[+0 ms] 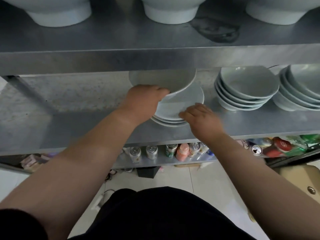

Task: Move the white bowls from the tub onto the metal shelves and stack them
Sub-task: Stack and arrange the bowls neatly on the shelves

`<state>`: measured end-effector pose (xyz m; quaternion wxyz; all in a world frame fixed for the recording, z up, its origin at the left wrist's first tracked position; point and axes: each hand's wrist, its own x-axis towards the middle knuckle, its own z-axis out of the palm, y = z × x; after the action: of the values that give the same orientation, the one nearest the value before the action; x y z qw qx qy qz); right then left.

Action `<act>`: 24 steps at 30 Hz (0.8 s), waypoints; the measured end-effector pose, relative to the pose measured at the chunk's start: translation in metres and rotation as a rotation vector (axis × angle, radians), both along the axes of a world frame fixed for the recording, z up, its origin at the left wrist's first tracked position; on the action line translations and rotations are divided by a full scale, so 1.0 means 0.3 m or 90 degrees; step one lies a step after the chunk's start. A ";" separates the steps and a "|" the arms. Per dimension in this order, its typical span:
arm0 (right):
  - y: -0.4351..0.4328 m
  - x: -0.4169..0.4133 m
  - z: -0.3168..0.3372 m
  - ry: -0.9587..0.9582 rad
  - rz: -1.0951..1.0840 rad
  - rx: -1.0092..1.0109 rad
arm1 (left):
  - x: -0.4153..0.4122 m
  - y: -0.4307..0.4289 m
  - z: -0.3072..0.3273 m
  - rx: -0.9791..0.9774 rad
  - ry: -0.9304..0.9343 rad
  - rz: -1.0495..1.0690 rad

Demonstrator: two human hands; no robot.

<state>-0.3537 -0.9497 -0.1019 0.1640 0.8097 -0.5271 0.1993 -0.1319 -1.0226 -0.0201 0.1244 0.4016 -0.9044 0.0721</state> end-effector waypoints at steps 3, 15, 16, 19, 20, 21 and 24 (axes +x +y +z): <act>-0.015 0.002 -0.005 -0.014 0.017 0.058 | -0.055 0.006 -0.010 0.012 -0.054 -0.025; 0.091 0.000 0.006 -0.490 -0.189 0.095 | -0.049 0.017 -0.079 0.149 -0.052 -0.178; 0.091 0.018 0.012 -0.564 -0.218 0.143 | -0.036 0.008 -0.084 0.153 -0.026 -0.195; 0.081 0.063 0.027 -0.685 -0.262 0.267 | 0.025 -0.034 -0.125 0.133 0.147 -0.183; 0.077 0.070 0.030 -0.697 -0.265 0.289 | 0.054 -0.037 -0.141 0.152 0.227 -0.137; 0.074 0.074 0.032 -0.700 -0.267 0.309 | 0.084 -0.033 -0.154 0.204 0.298 -0.075; 0.079 0.084 0.035 -0.716 -0.271 0.365 | 0.154 -0.027 -0.237 0.467 0.399 0.081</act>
<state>-0.3284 -0.9261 -0.0915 -0.3219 0.4719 -0.7130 0.4066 -0.0856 -1.0308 -0.0913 0.2366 0.4758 -0.7628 -0.3685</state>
